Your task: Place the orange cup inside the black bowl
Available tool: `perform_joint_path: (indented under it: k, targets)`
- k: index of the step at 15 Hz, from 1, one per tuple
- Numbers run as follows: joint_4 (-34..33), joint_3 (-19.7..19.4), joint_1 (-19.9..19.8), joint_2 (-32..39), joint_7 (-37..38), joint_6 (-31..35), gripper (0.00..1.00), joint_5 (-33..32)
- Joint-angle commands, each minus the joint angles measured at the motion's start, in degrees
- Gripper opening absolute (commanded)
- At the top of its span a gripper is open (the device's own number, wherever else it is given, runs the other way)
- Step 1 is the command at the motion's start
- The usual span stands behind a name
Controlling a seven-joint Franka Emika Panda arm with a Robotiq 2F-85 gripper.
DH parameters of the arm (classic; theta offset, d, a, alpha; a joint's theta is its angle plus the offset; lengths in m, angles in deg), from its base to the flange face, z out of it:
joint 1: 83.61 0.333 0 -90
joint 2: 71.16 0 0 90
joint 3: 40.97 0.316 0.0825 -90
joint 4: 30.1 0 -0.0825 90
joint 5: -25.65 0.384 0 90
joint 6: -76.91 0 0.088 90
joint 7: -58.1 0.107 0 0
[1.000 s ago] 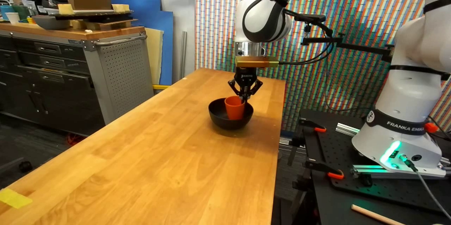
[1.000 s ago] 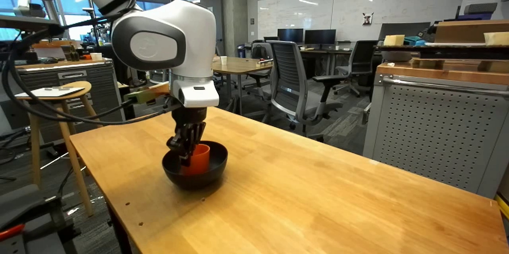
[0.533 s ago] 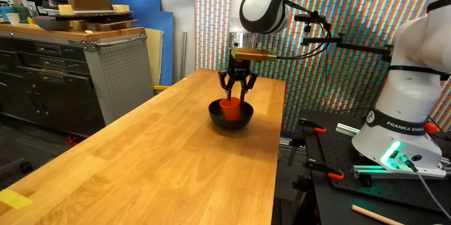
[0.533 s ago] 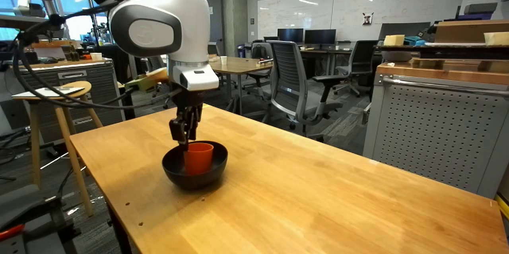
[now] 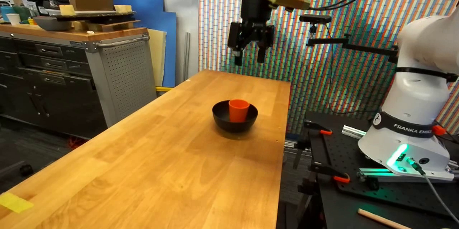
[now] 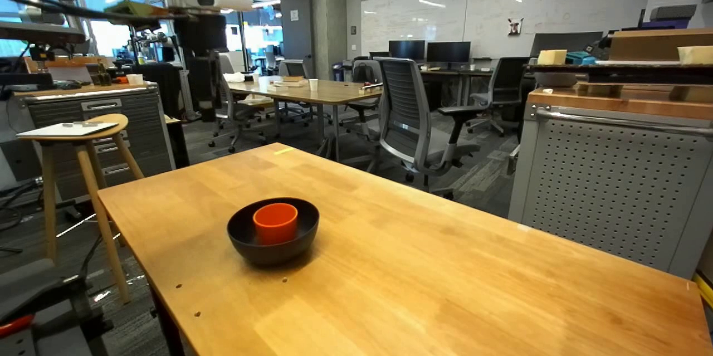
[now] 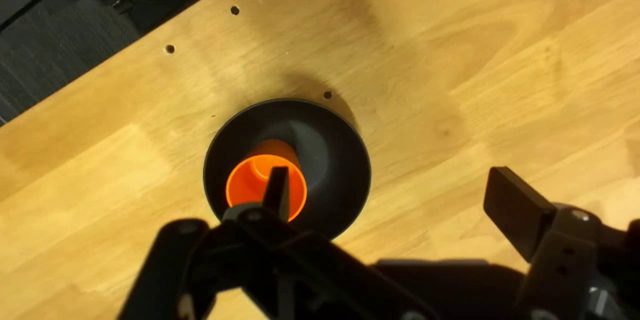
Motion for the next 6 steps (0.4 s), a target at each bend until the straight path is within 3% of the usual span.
perform_joint_path:
  k: [1,2,3,6]
  targets:
    - [-3.9,1.8,2.0,-3.4,-8.0,-10.7,1.0,2.2]
    - [-5.1,2.1,2.4,-3.3,-10.2,-12.8,1.0,2.4]
    - [-2.5,2.8,0.8,-3.6,-5.9,-8.9,1.0,1.5]
    - [-3.8,3.2,1.5,-3.6,-8.4,-11.2,1.0,1.6]
